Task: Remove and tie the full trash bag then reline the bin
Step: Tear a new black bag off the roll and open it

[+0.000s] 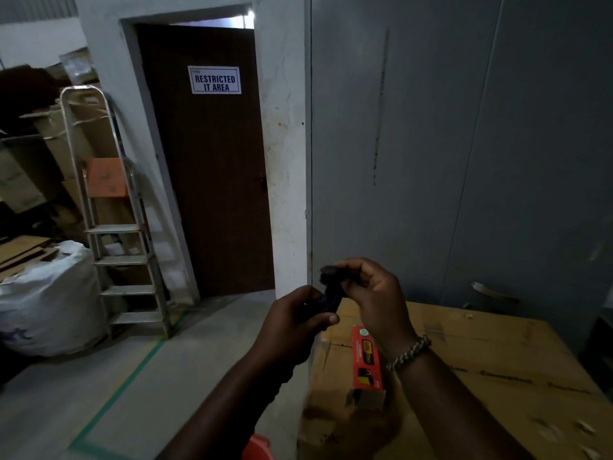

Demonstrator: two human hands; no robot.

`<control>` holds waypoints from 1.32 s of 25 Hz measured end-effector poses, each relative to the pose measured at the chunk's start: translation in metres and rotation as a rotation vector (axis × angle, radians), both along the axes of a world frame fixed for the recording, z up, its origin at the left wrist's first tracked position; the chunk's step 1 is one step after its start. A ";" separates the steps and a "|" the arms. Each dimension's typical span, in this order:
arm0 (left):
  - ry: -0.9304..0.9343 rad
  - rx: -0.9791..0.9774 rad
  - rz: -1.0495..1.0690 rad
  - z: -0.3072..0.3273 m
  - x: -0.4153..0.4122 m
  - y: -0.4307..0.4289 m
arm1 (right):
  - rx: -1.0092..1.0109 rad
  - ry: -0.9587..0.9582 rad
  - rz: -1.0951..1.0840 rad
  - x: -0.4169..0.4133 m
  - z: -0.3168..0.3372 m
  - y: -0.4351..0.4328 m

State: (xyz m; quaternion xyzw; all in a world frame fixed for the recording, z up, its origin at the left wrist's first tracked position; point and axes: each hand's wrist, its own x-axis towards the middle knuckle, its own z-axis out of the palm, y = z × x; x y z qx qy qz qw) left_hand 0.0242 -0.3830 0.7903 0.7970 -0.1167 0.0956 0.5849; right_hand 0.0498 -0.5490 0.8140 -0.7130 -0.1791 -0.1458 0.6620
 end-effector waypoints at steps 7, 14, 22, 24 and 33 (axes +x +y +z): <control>-0.064 -0.106 -0.016 0.003 -0.001 -0.002 | -0.024 0.053 -0.128 0.002 -0.005 0.005; -0.204 -0.088 0.040 0.009 0.010 0.005 | -0.164 0.038 0.010 0.000 -0.015 0.005; -0.205 -0.157 0.293 0.014 0.018 0.007 | -0.279 0.056 0.159 -0.012 -0.020 0.012; -0.177 -0.224 0.350 0.017 0.018 0.009 | -0.356 0.050 0.163 -0.013 -0.024 0.014; -0.153 -0.296 0.392 0.017 0.021 0.008 | -0.335 -0.044 0.043 -0.013 -0.011 0.019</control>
